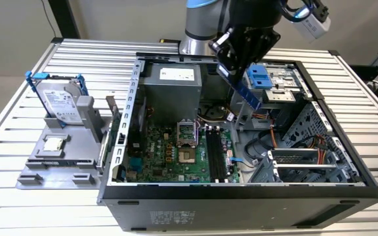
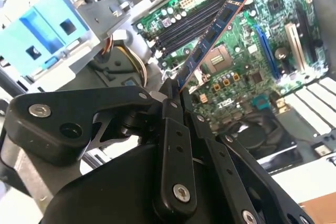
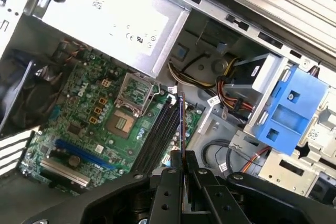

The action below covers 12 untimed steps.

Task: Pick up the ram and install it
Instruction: 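Insert the ram into the slot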

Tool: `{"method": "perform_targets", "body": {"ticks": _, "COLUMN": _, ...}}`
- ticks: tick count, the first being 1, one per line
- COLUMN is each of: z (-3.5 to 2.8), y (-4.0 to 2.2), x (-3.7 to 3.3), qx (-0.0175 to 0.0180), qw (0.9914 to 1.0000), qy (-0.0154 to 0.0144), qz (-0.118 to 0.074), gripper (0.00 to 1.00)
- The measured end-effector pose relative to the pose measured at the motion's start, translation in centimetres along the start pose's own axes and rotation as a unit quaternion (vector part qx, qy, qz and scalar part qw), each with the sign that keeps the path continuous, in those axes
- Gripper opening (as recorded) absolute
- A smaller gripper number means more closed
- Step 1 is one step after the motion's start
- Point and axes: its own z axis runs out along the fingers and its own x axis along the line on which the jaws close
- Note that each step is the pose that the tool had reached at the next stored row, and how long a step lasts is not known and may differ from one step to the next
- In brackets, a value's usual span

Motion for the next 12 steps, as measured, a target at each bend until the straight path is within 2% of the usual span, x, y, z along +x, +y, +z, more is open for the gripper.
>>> {"method": "perform_targets", "body": {"ticks": 3, "z": 0.05, "y": 0.00, "x": 0.00, "qx": 0.0007, "qw": 0.99961, "qy": -0.0005, "qz": 0.028, "gripper": 0.00}}
{"method": "perform_targets", "body": {"ticks": 6, "z": 0.09, "y": 0.00, "x": 0.00, "qx": 0.0013, "qw": 0.99850, "qy": -0.0010, "qz": 0.055, "gripper": 0.00}}
{"method": "perform_targets", "body": {"ticks": 9, "z": 0.13, "y": 0.00, "x": 0.00, "qx": 0.0020, "qw": 0.99666, "qy": -0.0016, "qz": 0.082, "gripper": 0.00}}
{"method": "perform_targets", "body": {"ticks": 12, "z": 0.17, "y": 0.00, "x": 0.00, "qx": 0.0027, "qw": 0.99409, "qy": -0.0021, "qz": 0.109, "gripper": 0.00}}
